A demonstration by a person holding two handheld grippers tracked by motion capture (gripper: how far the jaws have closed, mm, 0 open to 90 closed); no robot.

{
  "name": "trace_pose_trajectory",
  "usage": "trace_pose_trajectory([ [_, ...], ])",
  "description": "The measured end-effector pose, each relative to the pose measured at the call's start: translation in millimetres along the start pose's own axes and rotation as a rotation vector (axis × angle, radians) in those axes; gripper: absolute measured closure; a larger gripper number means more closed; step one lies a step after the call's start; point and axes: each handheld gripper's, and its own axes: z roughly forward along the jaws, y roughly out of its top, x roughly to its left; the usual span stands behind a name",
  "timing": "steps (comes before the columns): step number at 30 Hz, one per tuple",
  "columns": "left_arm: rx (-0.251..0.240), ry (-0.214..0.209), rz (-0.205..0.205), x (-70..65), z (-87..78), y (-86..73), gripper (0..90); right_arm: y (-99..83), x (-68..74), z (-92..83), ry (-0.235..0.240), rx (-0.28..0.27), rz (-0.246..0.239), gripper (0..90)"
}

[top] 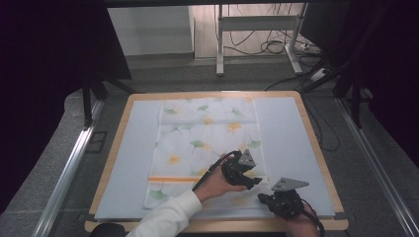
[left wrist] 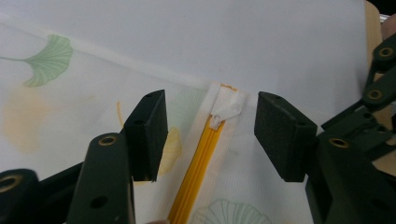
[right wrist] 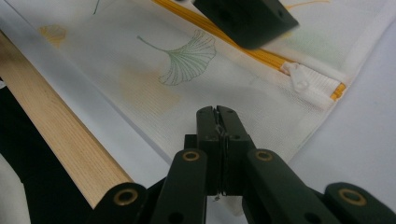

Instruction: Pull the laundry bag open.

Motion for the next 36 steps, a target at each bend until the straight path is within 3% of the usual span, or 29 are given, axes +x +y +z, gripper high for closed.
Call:
trace_pose_trajectory([
  [8,0.015,-0.009,-0.001,1.2,15.3,2.5,47.9,0.1,0.8,1.2,0.0,0.005,0.004,88.3],
  [13,0.038,-0.01,0.054,0.1,18.1,2.4,49.8,0.2,0.5,1.9,0.002,0.009,-0.001,88.3],
  [20,0.071,-0.007,0.092,-2.3,26.8,6.9,51.4,0.4,1.9,1.8,0.0,0.008,-0.007,88.3],
  [26,0.083,-0.035,0.066,0.4,36.1,10.9,56.5,0.9,1.5,2.6,-0.001,0.01,-0.011,88.2],
  [30,0.084,-0.063,0.044,3.9,35.9,14.2,66.3,0.8,1.5,1.8,-0.001,0.01,-0.01,88.2],
  [32,0.083,-0.058,0.036,5.5,35.1,14.1,73.1,0.9,1.2,1.9,-0.001,0.01,-0.006,88.2],
  [36,0.079,-0.077,0.012,8.6,34.3,11.9,77.7,1.0,1.1,2.0,0.0,0.012,-0.006,88.2],
])
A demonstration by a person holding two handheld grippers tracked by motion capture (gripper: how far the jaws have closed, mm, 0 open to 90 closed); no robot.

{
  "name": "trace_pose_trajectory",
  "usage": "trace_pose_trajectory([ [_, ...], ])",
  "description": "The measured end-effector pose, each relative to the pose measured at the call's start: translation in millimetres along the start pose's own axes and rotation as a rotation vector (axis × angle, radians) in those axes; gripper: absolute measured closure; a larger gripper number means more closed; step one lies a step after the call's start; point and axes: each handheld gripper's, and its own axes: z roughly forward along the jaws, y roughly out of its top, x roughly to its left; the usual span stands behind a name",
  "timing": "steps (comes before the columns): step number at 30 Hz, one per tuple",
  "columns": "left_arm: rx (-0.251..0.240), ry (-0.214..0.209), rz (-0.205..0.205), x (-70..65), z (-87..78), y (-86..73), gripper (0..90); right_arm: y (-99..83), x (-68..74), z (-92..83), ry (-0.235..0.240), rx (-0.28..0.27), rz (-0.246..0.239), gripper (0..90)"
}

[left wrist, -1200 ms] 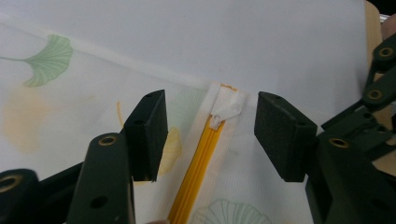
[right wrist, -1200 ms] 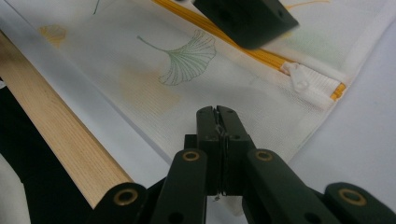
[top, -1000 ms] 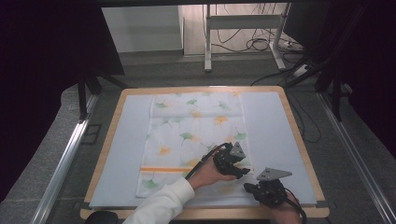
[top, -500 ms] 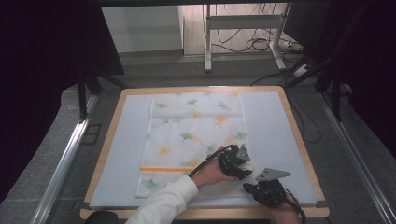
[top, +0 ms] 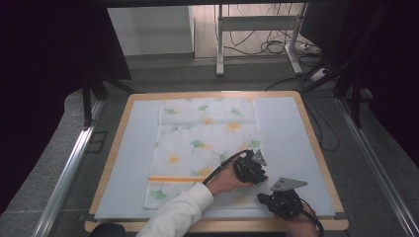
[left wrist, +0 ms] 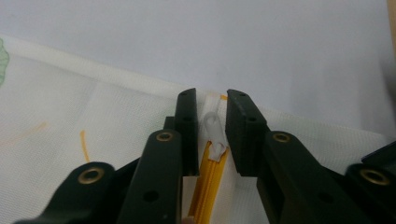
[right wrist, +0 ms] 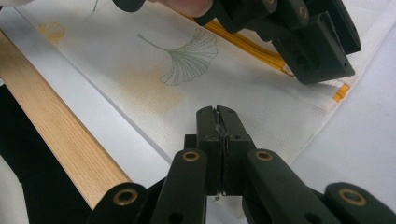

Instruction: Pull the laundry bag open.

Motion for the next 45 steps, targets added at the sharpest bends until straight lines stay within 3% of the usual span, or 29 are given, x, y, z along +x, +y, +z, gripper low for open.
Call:
trace_pose_trajectory([
  [10,0.0,0.018,0.01,-3.4,-0.6,-0.6,83.7,0.6,-0.2,0.6,-0.004,0.001,-0.002,87.1],
  [14,-0.014,0.054,0.002,-5.0,-2.7,-0.3,89.9,1.0,-1.4,1.2,-0.009,0.001,-0.001,87.1],
  [21,-0.002,0.042,-0.008,-3.7,-1.6,-0.3,89.7,5.4,-6.9,3.7,-0.034,-0.006,0.012,87.2],
  [27,0.023,0.068,0.023,-6.2,2.3,2.3,84.7,5.7,-9.1,4.6,-0.039,-0.006,0.017,87.2],
  [30,0.024,0.065,0.0,-4.6,3.9,4.0,79.7,5.6,-8.8,5.2,-0.041,-0.006,0.013,87.2],
  [36,0.03,0.031,-0.026,-2.6,4.0,5.4,88.3,5.7,-8.1,5.6,-0.04,-0.003,0.016,87.2],
  [45,0.03,0.062,-0.018,-6.8,3.3,5.0,90.0,8.2,-11.8,6.6,-0.071,-0.008,0.021,87.2],
])
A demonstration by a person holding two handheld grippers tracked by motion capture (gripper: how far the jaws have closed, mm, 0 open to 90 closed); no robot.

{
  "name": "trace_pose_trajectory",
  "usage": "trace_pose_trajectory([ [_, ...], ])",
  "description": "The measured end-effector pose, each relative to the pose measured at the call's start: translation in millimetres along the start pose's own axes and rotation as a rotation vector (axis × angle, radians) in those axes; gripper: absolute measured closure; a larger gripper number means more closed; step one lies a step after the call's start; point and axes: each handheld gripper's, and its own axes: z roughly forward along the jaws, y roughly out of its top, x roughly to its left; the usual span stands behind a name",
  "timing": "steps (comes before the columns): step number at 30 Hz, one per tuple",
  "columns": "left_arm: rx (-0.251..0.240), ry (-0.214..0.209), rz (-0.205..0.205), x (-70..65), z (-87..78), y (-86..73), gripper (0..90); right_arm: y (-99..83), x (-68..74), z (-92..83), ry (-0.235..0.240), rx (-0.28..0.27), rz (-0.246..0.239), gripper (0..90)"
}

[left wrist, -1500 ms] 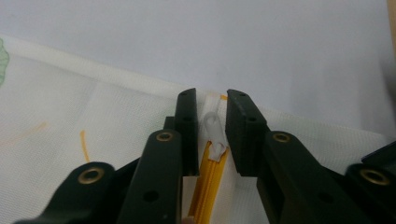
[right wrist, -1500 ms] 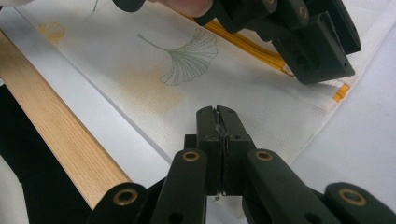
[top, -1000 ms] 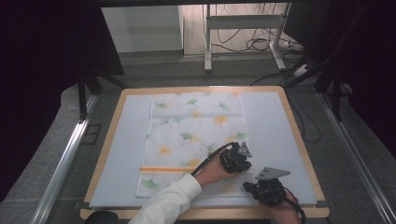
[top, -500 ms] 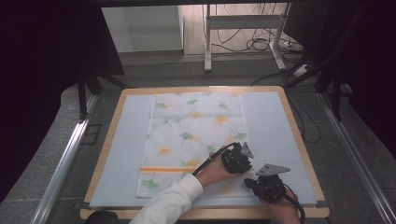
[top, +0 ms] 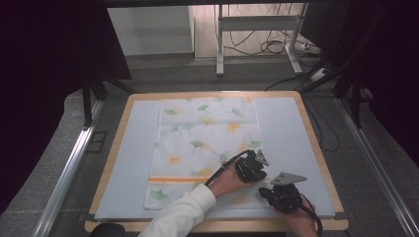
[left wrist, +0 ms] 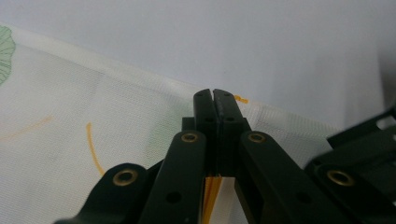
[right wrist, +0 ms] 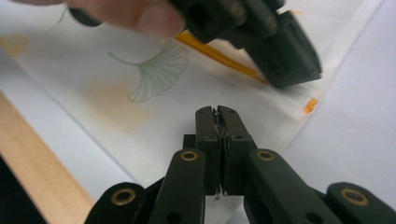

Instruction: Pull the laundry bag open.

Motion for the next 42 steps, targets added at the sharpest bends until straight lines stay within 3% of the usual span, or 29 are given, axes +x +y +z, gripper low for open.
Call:
trace_pose_trajectory([
  [10,-0.018,0.015,0.018,-1.6,-0.8,-3.3,90.0,1.6,-12.2,5.4,-0.03,0.014,0.024,89.5],
  [15,-0.012,0.039,0.035,-3.9,-1.7,-4.1,90.0,1.2,-13.5,4.7,-0.032,0.022,0.041,89.7],
  [22,-0.014,0.046,0.025,-3.3,-4.3,-7.7,90.0,0.9,-13.5,4.8,-0.033,0.023,0.052,89.8],
  [26,-0.009,0.066,0.046,-5.6,-4.8,-8.0,90.0,0.6,-14.1,4.7,-0.03,0.022,0.057,89.9],
  [42,-0.027,0.059,0.021,-4.4,-7.8,-13.5,90.0,-0.1,-16.5,4.7,-0.016,0.018,0.086,89.9],
])
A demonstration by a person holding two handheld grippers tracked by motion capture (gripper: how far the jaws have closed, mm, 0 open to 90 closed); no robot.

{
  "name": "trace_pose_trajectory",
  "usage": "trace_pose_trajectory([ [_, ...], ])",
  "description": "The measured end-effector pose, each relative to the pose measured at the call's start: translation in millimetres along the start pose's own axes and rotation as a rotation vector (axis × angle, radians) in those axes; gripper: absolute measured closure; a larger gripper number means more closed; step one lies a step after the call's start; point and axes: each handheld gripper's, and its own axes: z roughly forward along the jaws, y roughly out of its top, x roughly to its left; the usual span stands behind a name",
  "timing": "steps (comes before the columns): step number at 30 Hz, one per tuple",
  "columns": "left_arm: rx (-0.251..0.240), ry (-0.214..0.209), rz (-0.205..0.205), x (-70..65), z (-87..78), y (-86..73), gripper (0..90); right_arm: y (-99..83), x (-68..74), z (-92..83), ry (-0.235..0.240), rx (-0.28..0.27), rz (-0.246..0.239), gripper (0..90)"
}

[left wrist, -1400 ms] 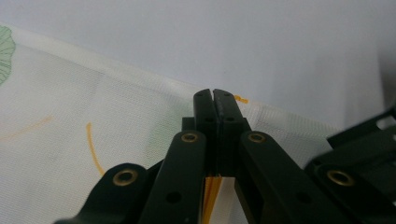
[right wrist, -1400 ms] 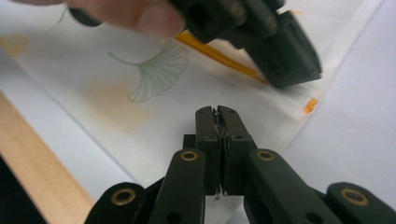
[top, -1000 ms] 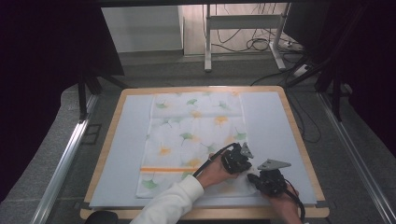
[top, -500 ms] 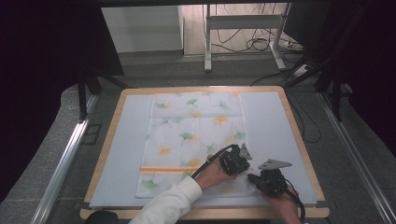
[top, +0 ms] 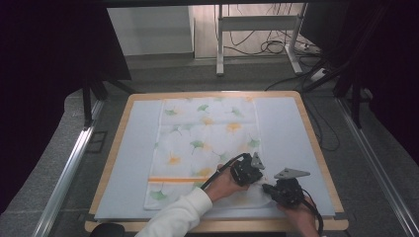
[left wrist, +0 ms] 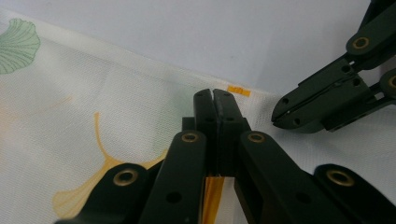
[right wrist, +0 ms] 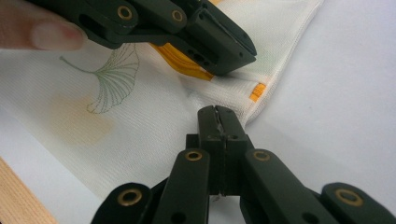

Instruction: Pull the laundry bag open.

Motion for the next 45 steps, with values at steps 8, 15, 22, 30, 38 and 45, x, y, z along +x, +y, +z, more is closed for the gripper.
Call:
trace_pose_trajectory([
  [8,-0.012,-0.018,0.009,1.3,1.3,0.2,90.0,7.6,-4.6,4.8,-0.006,-0.033,0.019,89.7],
  [15,-0.004,0.037,0.054,-5.6,1.7,0.8,90.0,7.9,-8.2,7.7,-0.007,-0.024,0.064,89.9],
  [22,-0.001,0.048,0.055,-6.3,-0.3,-1.2,90.0,6.0,-11.2,7.7,0.01,-0.034,0.092,89.9],
  [30,0.012,0.055,0.06,-5.8,-3.4,-3.9,90.0,5.4,-11.7,8.1,0.014,-0.04,0.102,90.0],
  [38,0.014,0.056,0.049,-5.0,-7.4,-7.6,90.0,5.5,-11.8,7.8,0.015,-0.038,0.091,90.0],
  [45,0.017,0.061,0.058,-4.7,-10.1,-10.2,90.0,5.5,-11.7,7.9,0.016,-0.039,0.093,89.9],
])
